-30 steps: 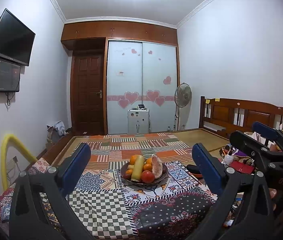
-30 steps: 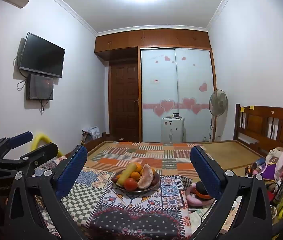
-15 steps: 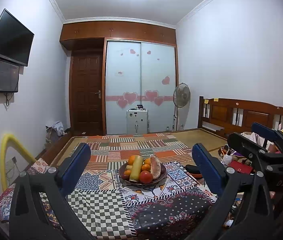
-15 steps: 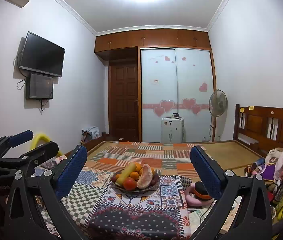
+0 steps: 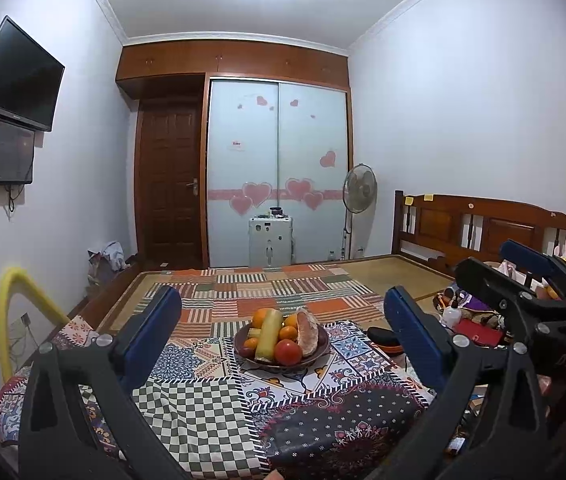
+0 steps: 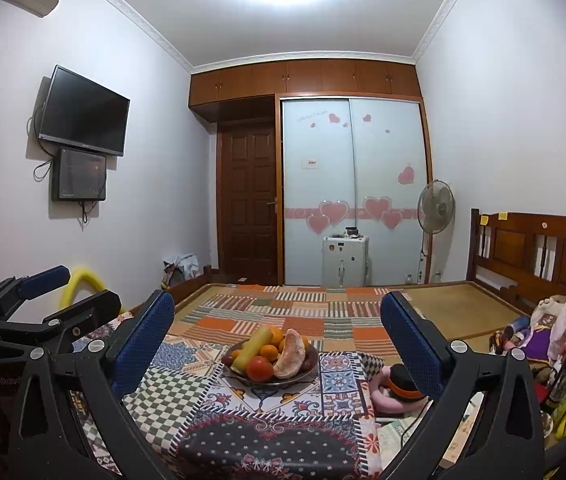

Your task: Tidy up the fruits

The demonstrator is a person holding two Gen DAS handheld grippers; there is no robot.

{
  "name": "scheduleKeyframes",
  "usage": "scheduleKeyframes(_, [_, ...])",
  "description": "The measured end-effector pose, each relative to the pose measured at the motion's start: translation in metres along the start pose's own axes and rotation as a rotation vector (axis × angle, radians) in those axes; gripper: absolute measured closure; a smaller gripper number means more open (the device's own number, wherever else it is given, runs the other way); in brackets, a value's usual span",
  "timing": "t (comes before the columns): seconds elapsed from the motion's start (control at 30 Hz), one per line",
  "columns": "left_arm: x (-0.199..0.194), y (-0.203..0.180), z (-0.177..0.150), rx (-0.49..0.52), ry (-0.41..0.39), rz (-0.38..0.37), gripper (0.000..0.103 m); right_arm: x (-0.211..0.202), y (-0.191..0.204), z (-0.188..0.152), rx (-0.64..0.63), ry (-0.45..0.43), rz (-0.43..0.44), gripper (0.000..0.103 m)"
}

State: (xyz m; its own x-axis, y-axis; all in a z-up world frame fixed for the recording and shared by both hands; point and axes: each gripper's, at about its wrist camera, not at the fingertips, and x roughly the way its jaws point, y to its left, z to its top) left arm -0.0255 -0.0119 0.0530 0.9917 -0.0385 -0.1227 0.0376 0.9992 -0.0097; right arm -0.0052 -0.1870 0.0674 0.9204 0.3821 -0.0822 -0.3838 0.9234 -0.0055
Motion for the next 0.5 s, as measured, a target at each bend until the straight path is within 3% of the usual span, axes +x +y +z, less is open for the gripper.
scheduleKeyframes(0.5, [0.0045, 0.0035, -0.0020, -0.003, 0.016, -0.009, 0.000, 0.0022, -0.0022, 0.0014, 0.010, -0.004, -0.003, 0.000])
